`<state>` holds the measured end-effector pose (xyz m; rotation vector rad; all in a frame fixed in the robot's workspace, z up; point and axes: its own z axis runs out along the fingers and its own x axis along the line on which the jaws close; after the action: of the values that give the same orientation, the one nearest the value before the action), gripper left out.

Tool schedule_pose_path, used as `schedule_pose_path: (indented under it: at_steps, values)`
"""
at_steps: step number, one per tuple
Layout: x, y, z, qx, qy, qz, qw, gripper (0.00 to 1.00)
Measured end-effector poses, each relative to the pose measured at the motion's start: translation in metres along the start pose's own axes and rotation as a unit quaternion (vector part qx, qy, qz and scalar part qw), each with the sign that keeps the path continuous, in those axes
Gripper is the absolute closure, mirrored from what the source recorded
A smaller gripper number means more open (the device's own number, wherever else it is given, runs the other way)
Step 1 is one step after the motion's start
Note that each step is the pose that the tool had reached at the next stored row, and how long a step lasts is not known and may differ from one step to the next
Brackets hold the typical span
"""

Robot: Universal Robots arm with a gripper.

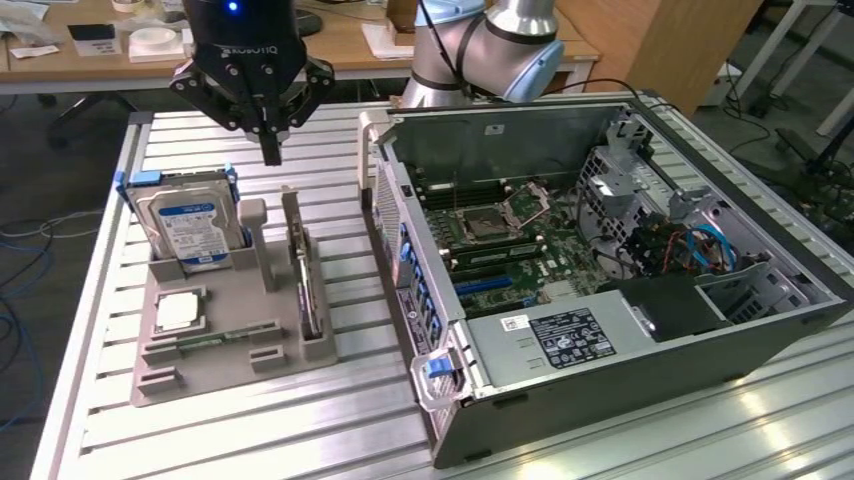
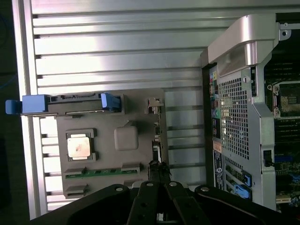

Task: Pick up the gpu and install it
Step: 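Pick up the gpu and move the gpu toward the slot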

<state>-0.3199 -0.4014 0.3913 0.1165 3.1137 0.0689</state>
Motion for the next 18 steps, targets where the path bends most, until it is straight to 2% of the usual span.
schedule_pose_path:
  at_steps: [5,8,11,14,17,18]
  values:
    - [0.0,0.0,0.0,0.0,0.0,0.0,1.0,0.89]
    - [0.0,0.0,0.0,0.0,0.0,0.0,1.0,0.71]
    - [0.0,0.0,0.0,0.0,0.0,0.0,1.0,0.65]
    - [0.0,0.0,0.0,0.0,0.0,0.0,1.0,0.47]
    - [0.0,-0.0001,0.0008,0.0002,0.0002,-0.003,1.0,0.42]
    - [0.0001,-0.0001,0.0016,0.0005,0.0007,-0.008,1.0,0.35]
